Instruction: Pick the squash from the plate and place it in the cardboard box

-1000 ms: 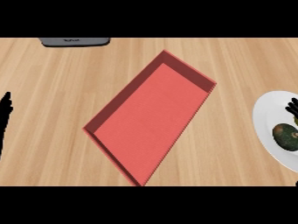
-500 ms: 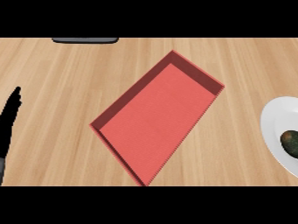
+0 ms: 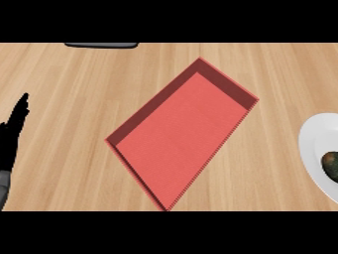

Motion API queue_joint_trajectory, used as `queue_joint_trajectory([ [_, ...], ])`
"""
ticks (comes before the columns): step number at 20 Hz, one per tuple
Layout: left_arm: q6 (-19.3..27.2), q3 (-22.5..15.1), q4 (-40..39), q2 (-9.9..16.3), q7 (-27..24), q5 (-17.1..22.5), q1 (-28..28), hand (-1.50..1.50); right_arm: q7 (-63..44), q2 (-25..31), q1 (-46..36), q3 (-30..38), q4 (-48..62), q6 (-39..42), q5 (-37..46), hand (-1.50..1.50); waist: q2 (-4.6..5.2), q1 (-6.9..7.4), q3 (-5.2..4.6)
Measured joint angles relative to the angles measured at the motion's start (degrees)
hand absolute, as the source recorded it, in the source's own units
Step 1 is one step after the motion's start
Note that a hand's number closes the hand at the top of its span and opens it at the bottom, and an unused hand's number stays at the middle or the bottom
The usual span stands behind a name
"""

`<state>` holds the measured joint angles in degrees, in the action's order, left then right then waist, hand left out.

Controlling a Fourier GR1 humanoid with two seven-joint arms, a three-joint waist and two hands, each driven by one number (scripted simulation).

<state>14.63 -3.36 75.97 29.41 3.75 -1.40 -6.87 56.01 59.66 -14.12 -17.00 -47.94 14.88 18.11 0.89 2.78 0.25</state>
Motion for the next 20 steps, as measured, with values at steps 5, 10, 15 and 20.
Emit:
queue_joint_trajectory([
  [5,-0.2,0.5,-1.2,-0.5,-0.9,-0.7,-0.3,0.00,0.3,-3.1,-6.9,-4.7,6.3,-0.7,6.8,-1.50,-0.21,-0.31,-0.09],
  [10,-0.6,1.4,-2.1,-1.0,-0.3,-1.3,-1.6,0.00,1.2,-7.0,-13.3,-7.1,14.8,-2.7,12.9,-1.50,-0.32,-0.79,-0.11],
  [15,-1.7,2.4,-1.8,-1.0,-1.2,-1.5,0.0,0.00,2.4,-10.2,-16.3,-7.8,20.7,-4.5,16.1,-1.50,-0.48,-1.21,-0.14],
  [20,-1.8,3.2,-2.2,-1.7,-1.3,-2.3,0.2,0.00,3.2,-12.0,-17.9,-8.0,23.3,-5.5,17.8,-1.50,-0.58,-1.67,-0.15],
])
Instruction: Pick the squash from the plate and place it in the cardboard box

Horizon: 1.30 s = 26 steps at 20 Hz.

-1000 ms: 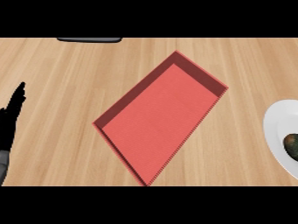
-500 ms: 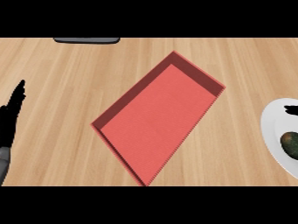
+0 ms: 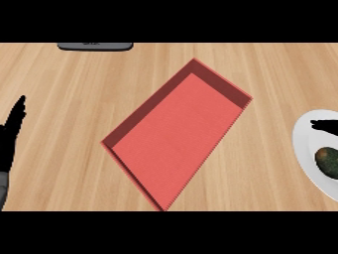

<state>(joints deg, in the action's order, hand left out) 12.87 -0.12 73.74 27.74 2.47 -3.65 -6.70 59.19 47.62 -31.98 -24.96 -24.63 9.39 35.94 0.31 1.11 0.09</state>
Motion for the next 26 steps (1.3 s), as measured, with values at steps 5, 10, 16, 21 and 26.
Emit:
queue_joint_trajectory([
  [5,0.3,0.2,1.1,-0.5,0.8,-0.8,0.7,0.00,1.0,-0.5,0.8,-0.2,-1.2,-0.1,-0.4,-1.50,-0.16,-0.42,-0.04],
  [10,-0.2,1.0,0.4,-0.5,0.6,-0.9,0.6,0.00,1.3,0.3,1.5,-0.7,-5.0,0.5,-1.4,-1.50,-0.29,-0.92,-0.08],
  [16,-0.8,1.5,2.1,-0.6,1.6,-1.7,1.2,0.00,0.6,1.9,4.1,-1.7,-9.6,1.0,-1.4,-1.50,-0.37,-1.02,-0.11],
  [21,-1.2,2.5,1.7,-1.4,0.5,-2.4,1.7,0.00,-2.1,2.0,6.1,-1.7,-13.1,1.6,0.5,-1.50,-0.37,-1.05,-0.12],
  [26,-2.2,3.7,0.5,-2.2,-0.5,-3.0,1.4,0.00,-3.4,-2.0,5.7,-0.8,-9.7,1.0,3.4,1.50,-0.27,-0.77,-0.11],
])
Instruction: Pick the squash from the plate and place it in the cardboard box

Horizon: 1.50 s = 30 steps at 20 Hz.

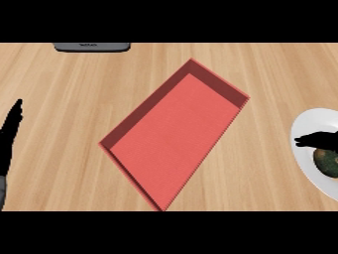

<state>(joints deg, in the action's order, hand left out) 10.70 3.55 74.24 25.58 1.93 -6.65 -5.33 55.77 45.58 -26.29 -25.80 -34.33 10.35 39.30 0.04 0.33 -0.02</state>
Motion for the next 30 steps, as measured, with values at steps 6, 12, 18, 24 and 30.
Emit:
queue_joint_trajectory([
  [6,-0.6,0.4,-0.1,-0.8,-0.1,-0.8,-0.6,0.00,0.9,-3.3,-1.1,4.8,2.9,-6.3,0.2,1.50,-0.10,0.13,-0.27],
  [12,-1.1,1.2,2.3,-0.5,1.3,-1.1,0.9,0.00,-7.6,-6.0,-0.2,7.9,0.0,-9.6,0.5,1.50,-0.55,-0.78,-0.83],
  [18,-0.5,1.9,1.9,-0.6,1.7,-1.4,1.8,0.00,-26.3,-9.2,2.1,10.5,-9.2,-12.2,0.0,1.50,-1.17,-2.53,-0.98],
  [24,-0.5,2.6,1.7,-0.6,1.9,-1.5,1.4,0.00,-39.8,-8.8,6.7,13.1,-26.1,-16.3,-0.2,1.50,-1.08,-3.18,-0.39],
  [30,-1.0,3.3,1.5,-0.4,1.2,-1.2,2.0,0.00,-45.5,-7.8,9.6,16.3,-45.9,-17.9,-2.7,1.50,-0.94,-2.79,-0.19],
])
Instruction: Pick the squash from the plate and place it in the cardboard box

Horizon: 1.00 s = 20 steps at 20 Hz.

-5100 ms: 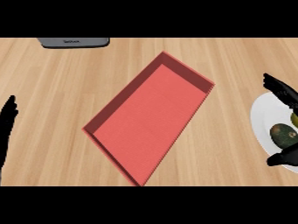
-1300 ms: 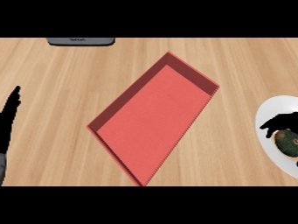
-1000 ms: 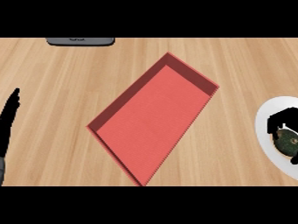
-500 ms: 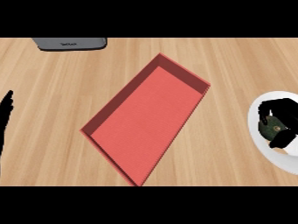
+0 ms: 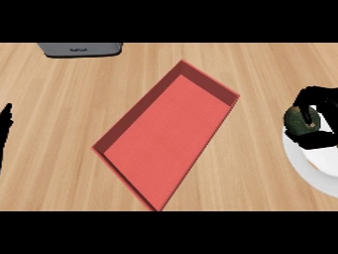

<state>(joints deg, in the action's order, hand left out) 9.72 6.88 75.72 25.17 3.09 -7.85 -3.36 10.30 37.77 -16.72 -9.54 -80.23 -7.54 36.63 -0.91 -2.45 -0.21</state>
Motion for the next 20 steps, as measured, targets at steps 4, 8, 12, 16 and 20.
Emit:
queue_joint_trajectory([
  [4,-0.7,-0.3,1.2,-0.3,0.5,-0.2,0.0,0.00,-4.9,0.1,2.6,0.4,-13.5,3.1,-1.4,1.50,0.28,0.84,0.08],
  [8,-0.6,-0.6,0.6,-1.3,-0.5,-0.9,-0.2,0.00,-11.0,-2.8,1.0,-1.0,-21.2,7.7,-2.9,1.50,0.58,1.76,0.12],
  [12,-0.7,-1.0,1.8,-1.6,1.1,-1.6,-1.2,0.00,-19.5,-7.4,-3.3,-2.5,-26.6,12.5,-5.6,1.50,0.69,2.33,0.15],
  [16,-0.6,-1.0,-0.3,-2.2,0.0,-2.4,-2.8,0.00,-27.9,-13.5,-12.0,-3.9,-24.7,15.3,-5.9,1.50,0.85,2.77,0.14],
  [20,-1.6,-0.7,0.6,-2.0,0.8,-2.3,-3.0,0.00,-33.4,-20.7,-19.7,-5.1,-18.4,15.3,-5.2,1.50,0.93,3.27,0.15],
])
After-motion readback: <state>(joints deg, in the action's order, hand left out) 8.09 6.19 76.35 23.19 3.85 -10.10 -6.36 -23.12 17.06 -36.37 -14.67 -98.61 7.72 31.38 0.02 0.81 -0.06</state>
